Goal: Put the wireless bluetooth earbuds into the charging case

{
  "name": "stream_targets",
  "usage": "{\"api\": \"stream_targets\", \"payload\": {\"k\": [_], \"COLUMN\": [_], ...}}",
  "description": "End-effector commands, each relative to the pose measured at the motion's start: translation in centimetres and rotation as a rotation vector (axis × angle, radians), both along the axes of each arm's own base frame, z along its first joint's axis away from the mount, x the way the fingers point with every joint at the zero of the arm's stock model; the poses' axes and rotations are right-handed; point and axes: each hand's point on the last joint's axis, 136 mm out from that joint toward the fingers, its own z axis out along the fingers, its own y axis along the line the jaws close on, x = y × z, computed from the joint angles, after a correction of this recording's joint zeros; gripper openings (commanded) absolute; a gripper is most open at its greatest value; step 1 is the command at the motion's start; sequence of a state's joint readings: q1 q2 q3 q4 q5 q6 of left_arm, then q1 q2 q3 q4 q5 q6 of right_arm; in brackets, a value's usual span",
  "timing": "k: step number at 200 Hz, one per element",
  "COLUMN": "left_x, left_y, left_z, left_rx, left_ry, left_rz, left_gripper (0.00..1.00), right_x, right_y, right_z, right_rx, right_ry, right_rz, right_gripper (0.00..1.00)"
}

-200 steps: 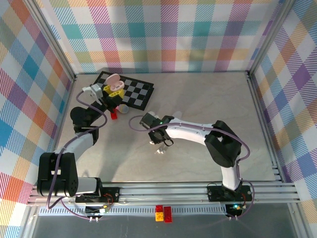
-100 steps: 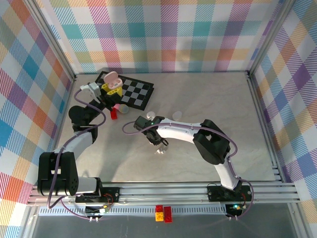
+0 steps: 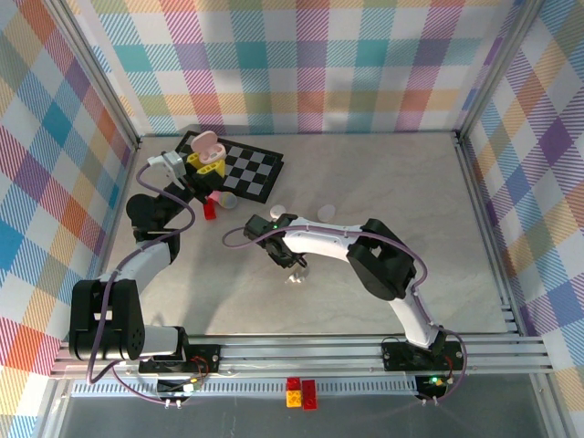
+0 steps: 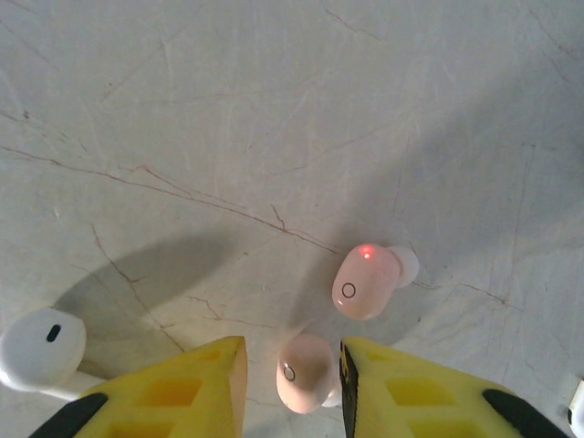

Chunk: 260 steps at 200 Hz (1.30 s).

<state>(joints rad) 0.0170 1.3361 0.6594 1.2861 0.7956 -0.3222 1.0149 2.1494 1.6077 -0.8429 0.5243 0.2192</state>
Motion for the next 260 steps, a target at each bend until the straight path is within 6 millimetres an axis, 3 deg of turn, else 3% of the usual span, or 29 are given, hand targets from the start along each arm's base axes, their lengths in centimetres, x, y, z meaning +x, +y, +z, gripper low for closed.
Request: {"api": "stream_targets", "payload": {"k": [1,117,162,206,260], "left_x": [-0.5,-0.8,-0.9,-0.8,-0.5], "left_y": [0.2,0.1,0.0,-0.1,-1.2], "left_z": [1.7,1.8,2.0,1.5,0.3], "left_rx": [0.007,0.008,0.009,0.014,0.026], "left_ry": [-0.066,-0.068,-0.069,-0.060,-0.033], "left_rz": [-0.010,-0.021,-0.027,-0.033,-0.060], "left_gripper": [0.28,0.28,0.28,0.28,0.27], "right_x": [0.0,-0.1,-0.2,-0.4,-1.6], "right_y": [-0.3,-1.1,-1.2,-0.7,-2.0], "right_z": [-0.1,-0.6,-0.6,1.5,6.0], "right_rx": [-0.050,-0.097,-0.092,0.032,0.318], "right_ry": [-0.002,0.006,0.021,0.028,0.048], "right_rz": [0.015,0.008,-0.002,-0.031,-0.111], "right_gripper": [0.33,0.26,0.17,0.17,0.18]}}
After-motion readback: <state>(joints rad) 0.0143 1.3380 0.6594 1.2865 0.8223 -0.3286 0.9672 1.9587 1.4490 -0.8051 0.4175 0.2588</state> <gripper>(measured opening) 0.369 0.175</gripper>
